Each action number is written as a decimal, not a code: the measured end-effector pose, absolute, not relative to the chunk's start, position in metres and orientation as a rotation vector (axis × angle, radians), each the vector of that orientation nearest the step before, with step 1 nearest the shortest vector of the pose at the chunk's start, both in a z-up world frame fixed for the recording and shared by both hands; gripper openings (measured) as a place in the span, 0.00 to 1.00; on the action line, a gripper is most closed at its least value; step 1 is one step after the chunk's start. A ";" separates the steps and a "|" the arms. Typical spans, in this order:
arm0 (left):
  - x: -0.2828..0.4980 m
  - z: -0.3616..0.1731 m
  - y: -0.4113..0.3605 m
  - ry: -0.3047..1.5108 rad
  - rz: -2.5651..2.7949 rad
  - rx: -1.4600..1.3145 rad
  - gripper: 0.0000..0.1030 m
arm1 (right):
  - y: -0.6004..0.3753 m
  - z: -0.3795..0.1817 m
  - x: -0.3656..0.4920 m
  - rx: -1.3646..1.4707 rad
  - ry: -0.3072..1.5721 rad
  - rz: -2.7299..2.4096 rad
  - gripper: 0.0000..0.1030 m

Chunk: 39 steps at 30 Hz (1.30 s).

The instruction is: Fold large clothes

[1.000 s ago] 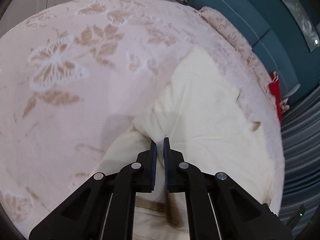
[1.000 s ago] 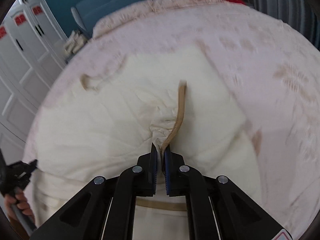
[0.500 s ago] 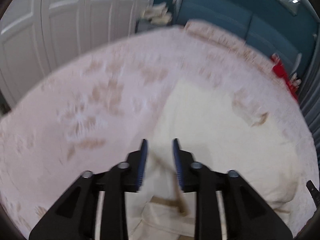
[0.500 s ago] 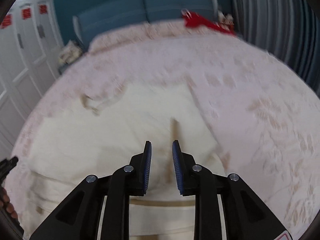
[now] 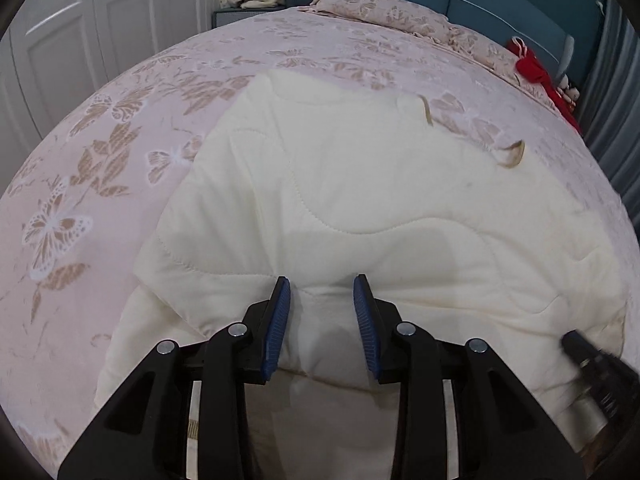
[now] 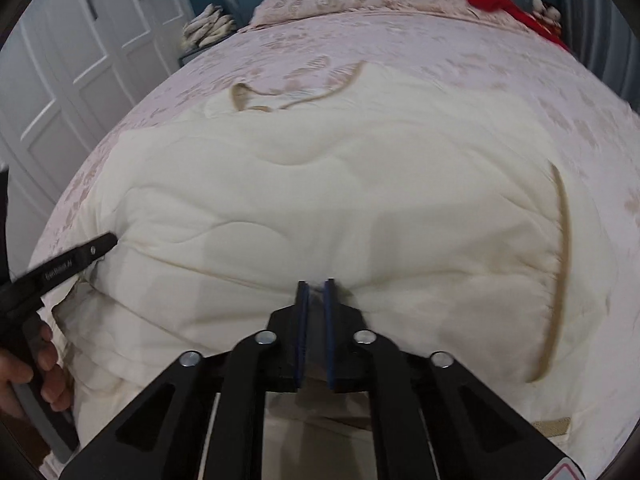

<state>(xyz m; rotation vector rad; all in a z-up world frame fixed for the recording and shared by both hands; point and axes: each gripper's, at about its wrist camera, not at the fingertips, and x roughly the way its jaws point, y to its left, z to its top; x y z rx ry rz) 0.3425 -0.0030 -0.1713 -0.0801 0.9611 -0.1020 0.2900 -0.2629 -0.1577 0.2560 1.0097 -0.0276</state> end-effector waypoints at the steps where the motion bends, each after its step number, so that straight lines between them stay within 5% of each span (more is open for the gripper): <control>1: 0.341 -0.173 -0.005 0.950 -0.103 -0.058 0.31 | -0.269 -0.159 0.288 0.275 1.007 -0.027 0.00; 14: 0.340 -0.129 0.041 0.873 -0.050 -0.122 0.35 | -0.323 -0.133 0.255 0.263 0.975 -0.289 0.00; 16: 0.358 -0.113 0.059 0.852 -0.033 -0.153 0.44 | -0.322 -0.113 0.260 0.229 0.929 -0.312 0.16; 24: 0.479 -0.106 0.055 0.923 -0.054 -0.262 0.50 | -0.246 -0.089 0.404 0.369 0.890 0.085 0.25; 33: 0.528 -0.179 0.038 1.002 0.007 -0.188 0.55 | -0.172 -0.152 0.552 0.283 1.002 0.130 0.53; 36: 0.521 -0.190 0.046 0.959 0.014 -0.227 0.61 | -0.171 -0.177 0.560 0.300 1.069 0.134 0.49; 39: 0.517 -0.191 0.044 0.927 0.018 -0.217 0.62 | -0.162 -0.182 0.555 0.239 1.038 0.159 0.09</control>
